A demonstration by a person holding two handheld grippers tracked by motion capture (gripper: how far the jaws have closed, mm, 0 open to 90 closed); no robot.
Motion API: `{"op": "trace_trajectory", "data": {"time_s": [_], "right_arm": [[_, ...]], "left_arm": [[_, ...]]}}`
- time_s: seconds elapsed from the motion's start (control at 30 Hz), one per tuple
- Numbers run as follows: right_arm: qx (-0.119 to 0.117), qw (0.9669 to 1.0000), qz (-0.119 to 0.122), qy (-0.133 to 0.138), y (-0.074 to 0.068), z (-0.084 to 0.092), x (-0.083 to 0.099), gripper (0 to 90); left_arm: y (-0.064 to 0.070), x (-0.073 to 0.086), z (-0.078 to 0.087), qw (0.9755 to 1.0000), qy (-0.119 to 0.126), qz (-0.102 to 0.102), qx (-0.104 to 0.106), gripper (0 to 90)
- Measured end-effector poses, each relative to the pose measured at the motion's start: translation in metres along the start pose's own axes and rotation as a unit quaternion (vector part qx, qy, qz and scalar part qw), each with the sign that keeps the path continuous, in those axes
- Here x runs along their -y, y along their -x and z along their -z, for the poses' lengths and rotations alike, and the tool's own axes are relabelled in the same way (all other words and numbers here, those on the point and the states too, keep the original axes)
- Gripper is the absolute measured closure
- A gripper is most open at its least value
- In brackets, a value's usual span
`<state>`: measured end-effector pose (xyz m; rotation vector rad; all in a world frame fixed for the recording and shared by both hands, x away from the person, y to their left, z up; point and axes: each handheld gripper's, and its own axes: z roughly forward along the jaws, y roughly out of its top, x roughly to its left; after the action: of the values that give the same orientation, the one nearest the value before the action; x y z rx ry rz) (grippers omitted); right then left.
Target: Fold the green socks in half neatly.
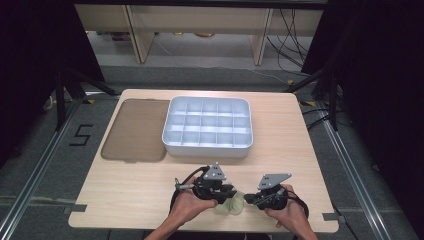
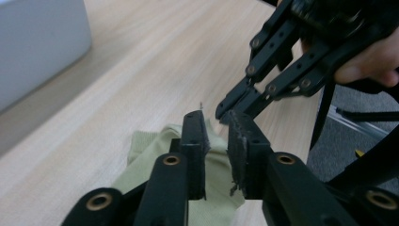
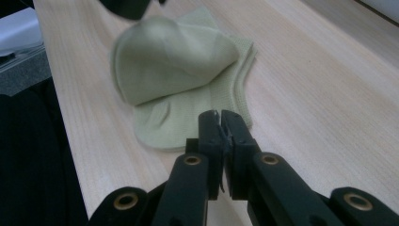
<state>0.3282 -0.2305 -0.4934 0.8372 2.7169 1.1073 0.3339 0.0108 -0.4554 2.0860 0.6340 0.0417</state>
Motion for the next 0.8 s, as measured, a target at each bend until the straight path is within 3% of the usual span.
{"op": "trace_trajectory", "data": {"time_s": [0.13,0.27,0.37,0.4,0.43,0.53,0.63,0.67,0.7,0.8], "right_arm": [[-0.001,1.0,0.0,0.001,0.0,0.002,0.001,87.6],[0.004,1.0,-0.005,0.007,0.001,0.009,0.002,87.6],[0.009,0.9999,-0.009,0.012,0.002,0.013,0.003,87.6],[0.013,0.9997,-0.006,0.021,0.002,0.016,0.001,87.6],[0.017,0.9994,-0.006,0.028,0.001,0.018,0.0,87.6],[0.015,0.9986,0.006,0.05,-0.005,0.022,-0.006,87.6],[0.007,0.9981,0.013,0.06,-0.01,0.021,-0.01,87.7],[-0.008,0.9981,0.008,0.061,-0.018,0.017,-0.013,87.6],[-0.011,0.9981,0.019,0.057,-0.019,0.014,-0.014,87.7],[-0.02,0.9985,0.027,0.042,-0.025,0.005,-0.016,87.6]], "left_arm": [[0.001,-0.001,0.01,0.9997,0.0,-0.025,-0.006,82.7],[-0.002,0.014,0.008,0.999,-0.027,-0.026,-0.023,83.0],[-0.004,0.023,0.005,0.9986,-0.036,-0.029,-0.024,83.3],[-0.005,0.03,0.004,0.9985,-0.044,-0.021,-0.026,83.3],[-0.007,0.032,0.005,0.9978,-0.053,-0.031,-0.024,83.2],[-0.007,0.036,0.003,0.9978,-0.054,-0.03,-0.023,83.2],[-0.007,0.04,0.001,0.9979,-0.055,-0.023,-0.025,83.4],[-0.007,0.043,-0.002,0.9979,-0.056,-0.02,-0.025,83.4],[-0.007,0.044,-0.003,0.9979,-0.058,-0.018,-0.024,83.3],[-0.012,0.045,-0.005,0.9961,-0.073,-0.038,-0.031,83.2]]}}
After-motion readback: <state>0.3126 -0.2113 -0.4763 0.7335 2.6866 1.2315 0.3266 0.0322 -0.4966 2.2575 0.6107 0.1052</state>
